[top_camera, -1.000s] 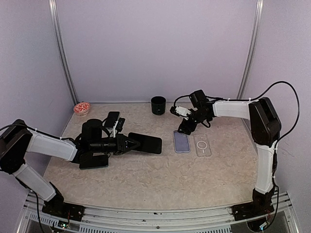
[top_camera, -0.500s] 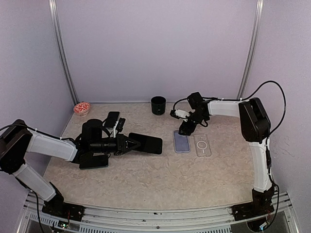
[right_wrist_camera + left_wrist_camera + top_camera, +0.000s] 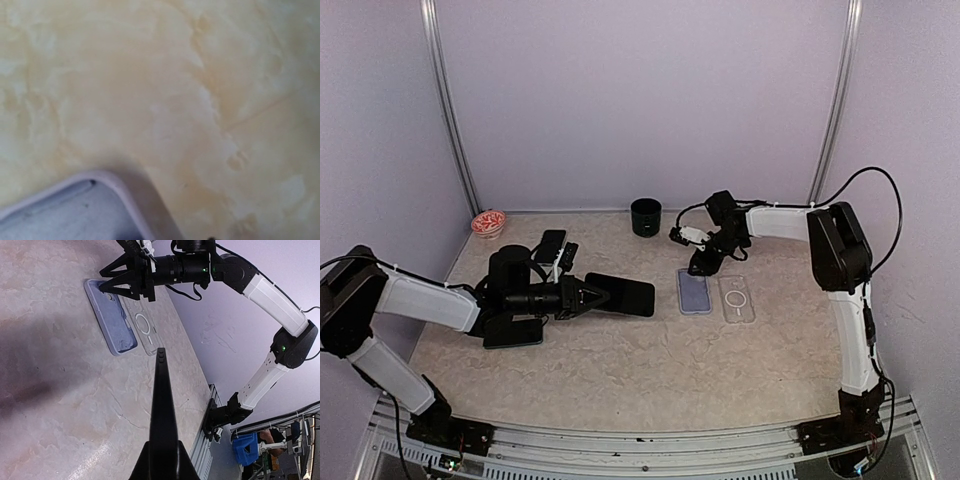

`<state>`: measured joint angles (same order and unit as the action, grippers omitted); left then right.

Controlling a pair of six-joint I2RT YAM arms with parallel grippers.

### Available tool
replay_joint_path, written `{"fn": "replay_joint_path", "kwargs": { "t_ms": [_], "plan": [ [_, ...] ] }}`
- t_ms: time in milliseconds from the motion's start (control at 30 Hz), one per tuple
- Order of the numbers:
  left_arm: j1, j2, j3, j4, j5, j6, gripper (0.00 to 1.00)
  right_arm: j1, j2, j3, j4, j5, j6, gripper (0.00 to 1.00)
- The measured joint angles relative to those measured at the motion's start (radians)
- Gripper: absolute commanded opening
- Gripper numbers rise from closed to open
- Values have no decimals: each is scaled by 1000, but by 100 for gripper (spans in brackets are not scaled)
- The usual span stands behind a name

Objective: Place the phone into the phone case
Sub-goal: Rotate the phone case at the center of the board.

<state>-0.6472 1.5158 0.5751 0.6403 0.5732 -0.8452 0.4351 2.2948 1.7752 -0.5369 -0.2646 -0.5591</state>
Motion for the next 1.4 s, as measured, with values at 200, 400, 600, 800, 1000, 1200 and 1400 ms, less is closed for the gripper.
{"fn": "replay_joint_path", "kwargs": {
  "t_ms": [200, 400, 600, 800, 1000, 1200, 1400],
  "plan": [
    [0, 10, 0, 10, 0, -5, 0, -1, 0, 0, -19, -17, 3, 23],
    [0, 16, 0, 30, 0, -12, 0, -3, 0, 0, -34, -36, 19, 9],
    [0, 17, -6, 52, 0, -21, 0, -5, 0, 0, -43, -51, 52, 0],
    [0, 17, -23, 67, -2, -29, 0, -5, -2, -2, -45, -71, 119, 0],
    [0, 17, -36, 71, -18, -41, 0, 3, -82, -112, -14, -94, 243, 0],
    [0, 13, -40, 50, -85, -50, 0, 42, -197, -259, 78, -57, 424, 0],
    [0, -32, -73, 14, -164, -75, 0, 135, -233, -339, 157, 58, 610, 0]
  ]
}}
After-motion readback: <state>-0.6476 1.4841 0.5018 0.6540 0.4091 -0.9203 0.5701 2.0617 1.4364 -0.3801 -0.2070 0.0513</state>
